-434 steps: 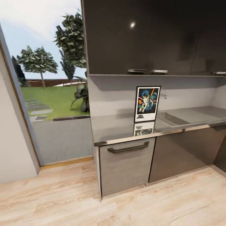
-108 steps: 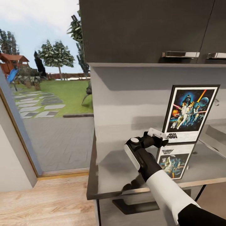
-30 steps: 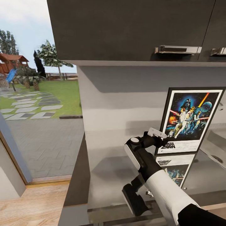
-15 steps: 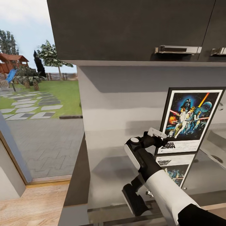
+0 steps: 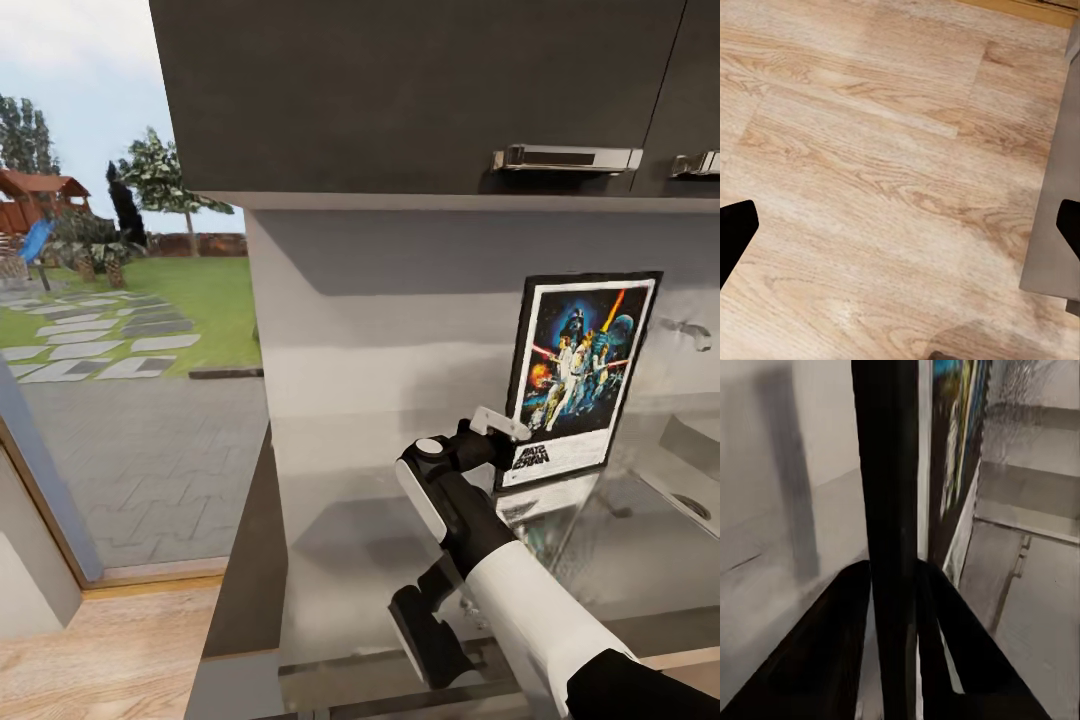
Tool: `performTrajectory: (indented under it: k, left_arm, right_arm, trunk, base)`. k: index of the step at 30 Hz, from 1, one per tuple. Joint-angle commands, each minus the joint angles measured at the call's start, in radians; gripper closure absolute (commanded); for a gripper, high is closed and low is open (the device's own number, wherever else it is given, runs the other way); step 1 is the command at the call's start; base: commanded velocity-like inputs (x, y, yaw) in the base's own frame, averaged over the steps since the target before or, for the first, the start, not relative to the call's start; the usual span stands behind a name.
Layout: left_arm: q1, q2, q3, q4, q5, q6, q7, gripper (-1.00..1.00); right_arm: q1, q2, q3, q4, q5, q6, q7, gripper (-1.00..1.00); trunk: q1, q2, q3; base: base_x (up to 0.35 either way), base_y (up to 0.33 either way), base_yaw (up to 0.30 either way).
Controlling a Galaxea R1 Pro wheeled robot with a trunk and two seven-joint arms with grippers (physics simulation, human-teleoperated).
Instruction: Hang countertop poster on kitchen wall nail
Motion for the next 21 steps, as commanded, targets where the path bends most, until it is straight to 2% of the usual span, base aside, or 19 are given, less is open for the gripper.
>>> performTrajectory:
  k: [1,21]
  left_arm:
    - [0.0,0.0,-0.001,0.0,0.007,-0.002,0.0,-1.0]
    - [0.0,0.0,-0.001,-0.001,0.007,-0.002,-0.001,-1.0]
  right_arm:
    - [-0.001,0.0,0.003,0.0,-0.007,0.005,-0.006,1.0]
    - [-0.001,0.0,0.003,-0.002,-0.007,0.005,-0.007,1.0]
  trunk:
    - [0.0,-0.001,-0.001]
    - [0.0,-0.001,-0.001]
  base:
    - [0.0,0.0,0.0]
    - [0.0,0.0,0.0]
